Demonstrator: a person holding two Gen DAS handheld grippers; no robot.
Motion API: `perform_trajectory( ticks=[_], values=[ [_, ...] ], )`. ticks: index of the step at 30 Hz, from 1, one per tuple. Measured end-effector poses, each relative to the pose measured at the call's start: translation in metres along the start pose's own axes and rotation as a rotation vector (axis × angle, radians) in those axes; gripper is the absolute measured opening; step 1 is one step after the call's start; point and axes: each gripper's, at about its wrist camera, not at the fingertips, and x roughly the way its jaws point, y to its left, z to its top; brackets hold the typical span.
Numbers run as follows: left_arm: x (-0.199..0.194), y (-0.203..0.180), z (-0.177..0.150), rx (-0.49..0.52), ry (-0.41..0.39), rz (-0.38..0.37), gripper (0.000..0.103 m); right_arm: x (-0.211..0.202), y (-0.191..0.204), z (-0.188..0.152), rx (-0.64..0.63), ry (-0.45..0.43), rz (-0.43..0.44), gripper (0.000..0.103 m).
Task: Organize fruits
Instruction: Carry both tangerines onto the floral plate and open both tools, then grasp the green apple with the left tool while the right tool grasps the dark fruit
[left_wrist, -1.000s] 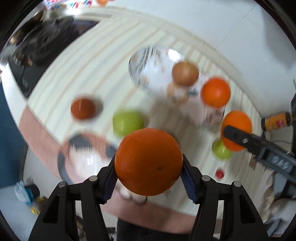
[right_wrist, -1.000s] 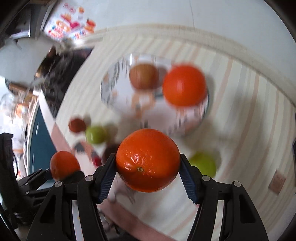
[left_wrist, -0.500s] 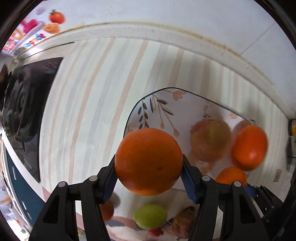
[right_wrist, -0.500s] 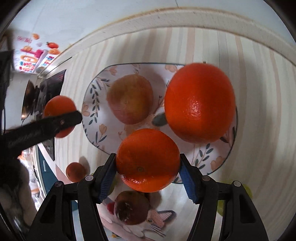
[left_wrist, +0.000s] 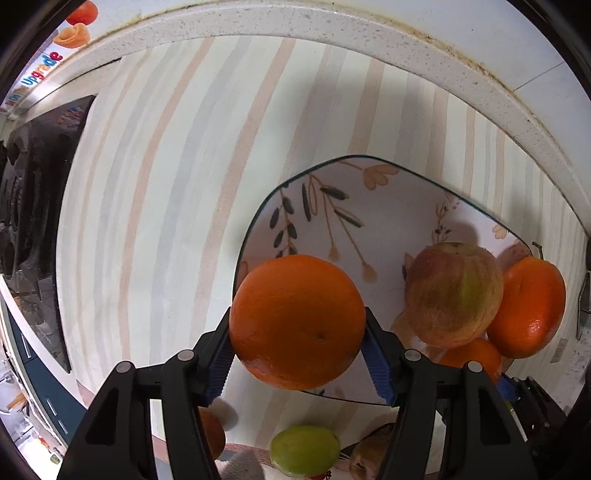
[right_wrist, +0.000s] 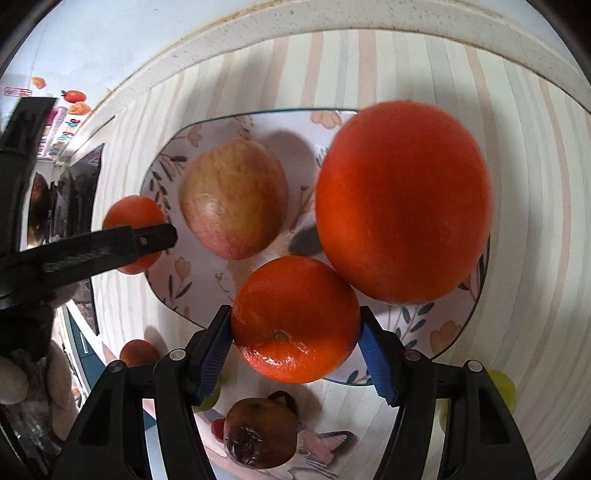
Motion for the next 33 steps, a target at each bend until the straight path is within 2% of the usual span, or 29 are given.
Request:
perform_trajectory(
  ticks=[1,2,3,4,9,14,17,24,33],
  values=[
    [-0.002,-0.001,0.000,0.006,-0.013,0.009,0.073,0.002,-0.001,0.000,0.001,0.009,-0.007,0.073],
    [-0.005,-0.001,0.000,0.012,-0.025,0.009,0.092,0.002,-0.001,0.000,0.001,0.016,0.005,0.078],
    [-0.009,0.000,-0.001,0.013,-0.037,0.004,0.097,0.001,0.000,-0.001,0.000,0.017,-0.001,0.094],
    [-0.015,-0.004,-0.001,0.009,-0.046,0.000,0.097,-0.002,0.002,-0.002,-0.006,0.008,-0.010,0.098],
    [-0.036,0.004,-0.013,-0.014,-0.085,-0.019,0.098,-0.023,0.013,-0.003,-0.037,-0.020,-0.018,0.098],
    [-0.064,0.014,-0.051,-0.040,-0.145,-0.034,0.098,-0.052,0.021,-0.007,-0.084,-0.059,-0.031,0.098],
    [-0.085,0.010,-0.074,-0.055,-0.198,-0.022,0.098,-0.072,0.026,-0.013,-0.137,-0.106,-0.069,0.098],
    [-0.125,0.014,-0.135,-0.106,-0.316,-0.019,0.098,-0.120,0.018,-0.045,-0.267,-0.213,-0.147,0.098],
    [-0.149,0.005,-0.202,-0.194,-0.434,-0.005,0.097,-0.167,0.021,-0.093,-0.384,-0.323,-0.197,0.098]
  ],
)
